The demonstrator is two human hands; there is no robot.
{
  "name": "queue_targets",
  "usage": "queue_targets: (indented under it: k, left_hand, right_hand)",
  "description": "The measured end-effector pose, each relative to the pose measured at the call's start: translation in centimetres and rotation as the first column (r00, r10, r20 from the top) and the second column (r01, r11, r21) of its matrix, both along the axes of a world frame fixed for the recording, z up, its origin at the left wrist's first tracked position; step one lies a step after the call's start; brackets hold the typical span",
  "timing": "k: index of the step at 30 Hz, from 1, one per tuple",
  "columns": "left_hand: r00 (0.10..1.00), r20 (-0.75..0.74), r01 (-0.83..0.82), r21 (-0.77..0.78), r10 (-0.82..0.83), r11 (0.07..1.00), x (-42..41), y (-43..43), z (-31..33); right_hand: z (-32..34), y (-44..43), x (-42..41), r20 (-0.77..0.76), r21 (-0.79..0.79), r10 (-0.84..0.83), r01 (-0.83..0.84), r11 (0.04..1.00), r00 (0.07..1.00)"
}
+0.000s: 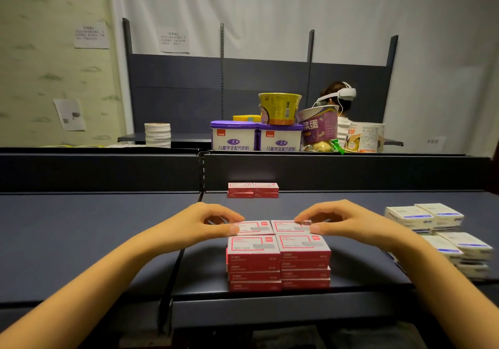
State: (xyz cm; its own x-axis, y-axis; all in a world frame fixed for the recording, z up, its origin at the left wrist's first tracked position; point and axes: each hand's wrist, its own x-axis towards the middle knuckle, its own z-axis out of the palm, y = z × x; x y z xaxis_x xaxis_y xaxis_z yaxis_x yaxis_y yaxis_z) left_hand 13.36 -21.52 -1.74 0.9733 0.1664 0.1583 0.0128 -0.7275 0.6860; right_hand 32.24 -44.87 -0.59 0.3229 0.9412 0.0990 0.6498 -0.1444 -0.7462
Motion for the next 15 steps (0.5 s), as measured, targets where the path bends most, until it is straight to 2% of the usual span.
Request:
queue_targets:
  k: [6,10,13,15]
  left_hand:
    - [0.998,0.010,0.062,-0.098,-0.062,0.993,0.1,0.4,-0.9]
    - [0.998,0.055,0.018,-0.106,-0.012,0.994,0.5,0.7,-1.2]
    - [0.997,0.069,0.052,-0.162,-0.041,0.985,0.1,1.0,-1.3]
    - [0.997,0.080,0.026,-0.124,-0.016,0.992,0.2,1.2,-1.5]
  right_hand:
    - [-0.3,0.4,0.2,-0.055,0.035,-0.028,0.030,0.999,0.998]
    - [-0.6,0.5,0.4,-0.033,0.043,-0.051,0.052,0.998,0.998]
    - [-0.9,0.0,0.4,-0.008,0.041,-0.031,0.031,0.999,0.999]
    - [-1.1,0.1,0.5,0.031,0.053,-0.044,0.042,0.998,0.999]
